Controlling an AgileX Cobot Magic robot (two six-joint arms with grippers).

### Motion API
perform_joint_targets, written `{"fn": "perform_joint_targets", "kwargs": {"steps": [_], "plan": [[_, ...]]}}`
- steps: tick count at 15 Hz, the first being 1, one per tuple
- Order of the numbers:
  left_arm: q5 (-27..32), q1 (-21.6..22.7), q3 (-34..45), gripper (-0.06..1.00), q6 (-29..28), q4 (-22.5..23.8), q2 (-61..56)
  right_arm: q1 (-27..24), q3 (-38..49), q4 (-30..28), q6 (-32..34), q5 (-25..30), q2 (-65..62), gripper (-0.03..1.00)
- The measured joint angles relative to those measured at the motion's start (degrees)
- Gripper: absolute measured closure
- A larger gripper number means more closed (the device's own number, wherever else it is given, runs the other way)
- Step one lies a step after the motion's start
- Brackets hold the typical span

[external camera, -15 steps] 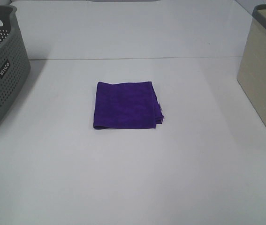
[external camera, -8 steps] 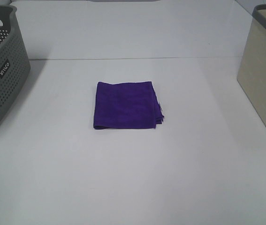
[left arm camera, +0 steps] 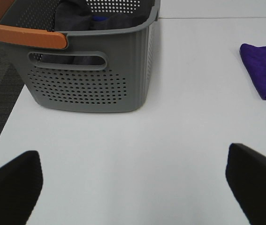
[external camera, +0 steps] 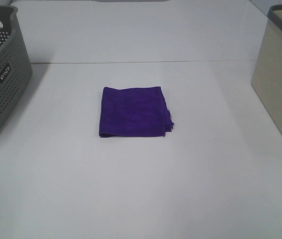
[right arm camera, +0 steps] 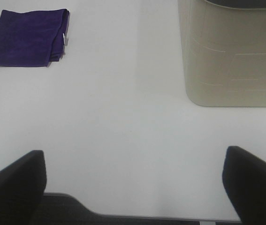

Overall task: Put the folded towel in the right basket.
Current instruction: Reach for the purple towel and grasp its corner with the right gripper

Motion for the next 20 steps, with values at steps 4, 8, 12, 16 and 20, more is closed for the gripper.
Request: {"fn": "perform_joint_targets", "kwargs": {"steps": [4,8,12,16,20], "plan": [[0.00,0.00,0.00,-0.05,0.00,0.00,0.00,0.00,-9.97,2.64,0.23,0.69,16.44,-0.01],[0.00,0.00,0.00,-0.05,0.00,0.00,0.00,0.00,-25.55,3.27,0.23,4.70,40.57,-0.01],[0.00,0.00,0.00,-0.05,0.00,0.00,0.00,0.00,-34.89,6.53,0.29,4.87,58.50,-0.01],[0.00,0.00,0.00,-0.05,0.00,0.00,0.00,0.00,-42.06,15.99,-0.92,3.44,75.17,-0.01],[0.00,0.00,0.00,-0.05,0.00,0.00,0.00,11.46,-51.91,20.91,-3.21,-3.55,96.31,-0.01]]}}
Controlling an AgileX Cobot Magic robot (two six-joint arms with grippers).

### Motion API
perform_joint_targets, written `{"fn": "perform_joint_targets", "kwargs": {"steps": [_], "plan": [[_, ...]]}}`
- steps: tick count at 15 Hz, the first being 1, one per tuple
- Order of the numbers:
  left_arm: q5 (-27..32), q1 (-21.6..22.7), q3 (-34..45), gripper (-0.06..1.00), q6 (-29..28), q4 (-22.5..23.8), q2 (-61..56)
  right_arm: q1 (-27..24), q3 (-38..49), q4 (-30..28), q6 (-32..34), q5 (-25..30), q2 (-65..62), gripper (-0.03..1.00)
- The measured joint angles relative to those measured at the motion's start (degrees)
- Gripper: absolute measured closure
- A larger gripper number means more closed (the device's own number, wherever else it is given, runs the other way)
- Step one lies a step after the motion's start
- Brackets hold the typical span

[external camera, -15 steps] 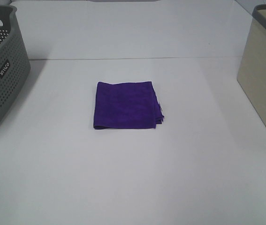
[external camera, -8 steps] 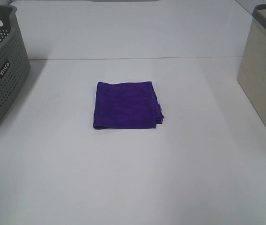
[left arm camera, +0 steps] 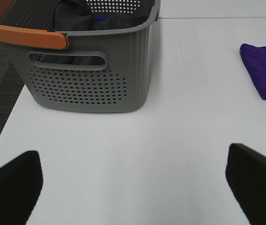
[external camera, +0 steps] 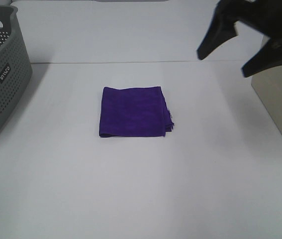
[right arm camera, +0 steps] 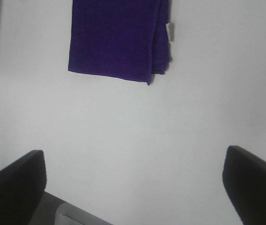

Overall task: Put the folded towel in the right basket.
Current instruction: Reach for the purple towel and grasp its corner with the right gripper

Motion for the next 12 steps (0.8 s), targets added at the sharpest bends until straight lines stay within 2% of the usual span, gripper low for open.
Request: {"fn": "perform_joint_targets", "kwargs": {"steps": [2,5,9,12], "plan": [[0.00,0.00,0.00,-0.05,0.00,0.00,0.00,4.07,-6.19,0.34,0.29,-1.26,9.85,-0.01],[0.00,0.00,0.00,-0.05,0.00,0.00,0.00,5.10,-12.38,0.63,0.52,-1.55,20.57,-0.01],[-0.06,0.00,0.00,-0.05,0.00,0.00,0.00,5.10,-14.55,-0.29,1.60,-3.32,28.88,-0.01],[-0.06,0.00,0.00,-0.05,0.00,0.00,0.00,5.10,-14.73,-0.52,1.60,-8.71,32.49,-0.01]]}}
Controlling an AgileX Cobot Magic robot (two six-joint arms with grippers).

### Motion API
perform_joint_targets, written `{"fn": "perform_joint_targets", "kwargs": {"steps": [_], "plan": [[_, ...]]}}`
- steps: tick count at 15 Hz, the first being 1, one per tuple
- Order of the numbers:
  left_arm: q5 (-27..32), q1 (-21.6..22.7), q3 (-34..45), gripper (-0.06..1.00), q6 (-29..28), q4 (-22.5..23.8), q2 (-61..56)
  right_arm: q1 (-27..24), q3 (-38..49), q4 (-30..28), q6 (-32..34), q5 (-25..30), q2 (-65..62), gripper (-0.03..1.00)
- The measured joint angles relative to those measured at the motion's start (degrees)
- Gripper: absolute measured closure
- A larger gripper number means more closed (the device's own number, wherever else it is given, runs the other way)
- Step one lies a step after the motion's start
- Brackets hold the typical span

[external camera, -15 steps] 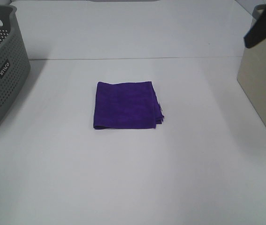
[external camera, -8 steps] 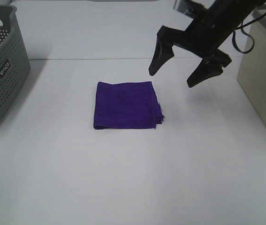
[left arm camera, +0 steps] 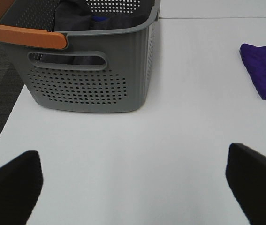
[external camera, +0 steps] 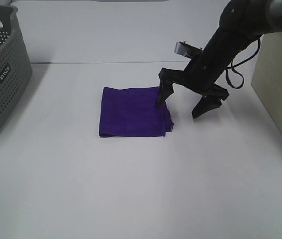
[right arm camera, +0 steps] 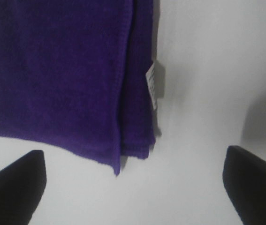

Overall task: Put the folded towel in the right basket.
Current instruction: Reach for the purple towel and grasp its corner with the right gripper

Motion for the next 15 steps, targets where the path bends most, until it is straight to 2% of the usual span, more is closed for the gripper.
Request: {"fn": "perform_joint_targets", "kwargs": {"steps": [5,8,12,15], "plan": [[0.00,0.00,0.00,-0.05,0.00,0.00,0.00,0.00,-0.06,2.12,0.00,-5.44,2.81,-0.01],[0.00,0.00,0.00,-0.05,0.00,0.00,0.00,0.00,-0.57,3.84,0.00,-5.67,3.55,-0.01],[0.00,0.00,0.00,-0.05,0.00,0.00,0.00,-0.06,-0.86,8.14,-0.11,-6.19,4.35,0.01],[0.00,0.00,0.00,-0.05,0.00,0.00,0.00,0.06,-0.86,13.52,-1.32,-7.73,5.44,0.03]]}}
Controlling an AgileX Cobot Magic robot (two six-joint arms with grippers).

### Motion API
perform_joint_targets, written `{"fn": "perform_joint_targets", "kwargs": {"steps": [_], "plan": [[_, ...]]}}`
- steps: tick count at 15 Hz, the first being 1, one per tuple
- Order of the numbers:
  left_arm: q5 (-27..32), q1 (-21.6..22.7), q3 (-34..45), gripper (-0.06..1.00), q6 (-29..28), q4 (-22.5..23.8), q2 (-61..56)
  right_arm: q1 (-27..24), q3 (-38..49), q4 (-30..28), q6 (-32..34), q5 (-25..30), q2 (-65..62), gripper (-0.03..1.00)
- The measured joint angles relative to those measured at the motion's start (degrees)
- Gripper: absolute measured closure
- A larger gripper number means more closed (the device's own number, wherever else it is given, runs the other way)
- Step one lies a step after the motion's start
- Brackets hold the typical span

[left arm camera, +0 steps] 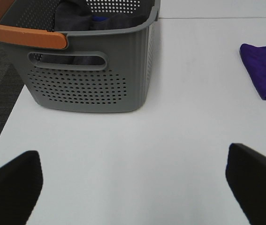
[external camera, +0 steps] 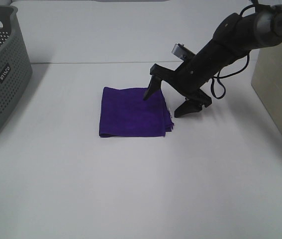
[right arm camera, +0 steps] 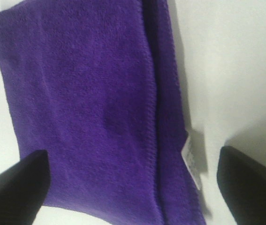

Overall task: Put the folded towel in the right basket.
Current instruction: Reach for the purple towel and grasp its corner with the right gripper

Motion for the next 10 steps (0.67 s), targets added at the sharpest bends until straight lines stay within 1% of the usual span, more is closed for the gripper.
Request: {"fn": "perform_joint_targets", "kwargs": {"steps": [2,4,5,6,7,8,9,10], "plan": [[0.00,0.00,0.00,-0.05,0.00,0.00,0.00,1.43,-0.57,3.38,-0.40,-0.57,1.43,0.04],[0.00,0.00,0.00,-0.05,0.00,0.00,0.00,4.01,-1.15,5.67,-0.74,-1.26,2.92,0.08],[0.00,0.00,0.00,-0.05,0.00,0.00,0.00,5.27,-1.38,6.36,-0.74,-1.55,3.44,0.13],[0.00,0.00,0.00,-0.05,0.00,0.00,0.00,6.42,-2.01,6.30,-0.74,-1.60,4.13,0.20],[0.00,0.00,0.00,-0.05,0.00,0.00,0.00,7.68,-2.69,5.90,-0.74,-1.78,4.87,0.31],[0.00,0.00,0.00,-0.05,0.00,0.00,0.00,8.82,-3.27,5.27,-0.74,-2.12,5.67,0.47],[0.00,0.00,0.00,-0.05,0.00,0.00,0.00,9.85,-3.61,5.04,-0.74,-2.81,6.30,0.68],[0.00,0.00,0.00,-0.05,0.00,0.00,0.00,10.66,-3.84,5.27,-0.74,-3.21,6.65,0.86]]}}
